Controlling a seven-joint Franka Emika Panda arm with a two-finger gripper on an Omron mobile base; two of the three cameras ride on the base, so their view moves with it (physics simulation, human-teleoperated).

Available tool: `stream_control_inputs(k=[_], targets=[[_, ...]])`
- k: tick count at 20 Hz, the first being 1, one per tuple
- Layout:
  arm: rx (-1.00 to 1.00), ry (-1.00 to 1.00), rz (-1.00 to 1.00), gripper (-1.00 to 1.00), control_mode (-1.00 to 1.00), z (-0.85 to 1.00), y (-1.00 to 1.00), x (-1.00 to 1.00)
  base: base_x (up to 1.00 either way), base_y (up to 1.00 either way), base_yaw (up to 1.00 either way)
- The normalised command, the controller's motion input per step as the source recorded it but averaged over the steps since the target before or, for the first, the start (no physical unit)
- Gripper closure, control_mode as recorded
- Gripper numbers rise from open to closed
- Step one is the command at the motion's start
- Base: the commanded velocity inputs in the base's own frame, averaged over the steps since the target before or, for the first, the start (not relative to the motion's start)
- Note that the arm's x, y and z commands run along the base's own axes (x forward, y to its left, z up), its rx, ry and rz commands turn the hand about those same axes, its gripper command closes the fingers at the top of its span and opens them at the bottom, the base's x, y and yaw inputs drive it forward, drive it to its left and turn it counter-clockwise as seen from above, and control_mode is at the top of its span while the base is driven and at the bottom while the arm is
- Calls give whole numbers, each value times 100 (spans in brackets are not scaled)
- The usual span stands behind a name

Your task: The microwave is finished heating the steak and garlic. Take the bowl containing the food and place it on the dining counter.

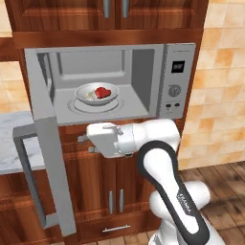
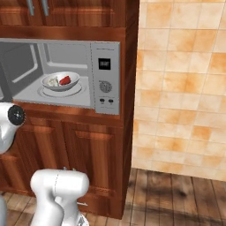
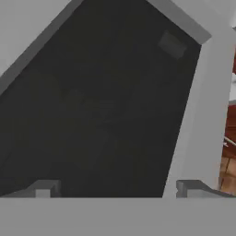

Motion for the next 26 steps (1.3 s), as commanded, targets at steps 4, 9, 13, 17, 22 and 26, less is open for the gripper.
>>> stream_control_inputs(k=[4, 9, 13, 17, 22, 26], targets=[[-1, 16, -44, -100, -100, 24, -100, 43, 0, 0, 0], [-4, 23, -46, -100, -100, 29, -100, 21, 0, 0, 0], [-10, 31, -45, -100, -100, 44, -100, 21, 0, 0, 0], [-14, 52, -35, -100, -100, 39, -98, 47, 0, 0, 0], [-2, 9, -2, -100, -100, 1, -9, 48, 0, 0, 0], [5, 4, 3, -100, -100, -22, 1, 100, 0, 0, 0]])
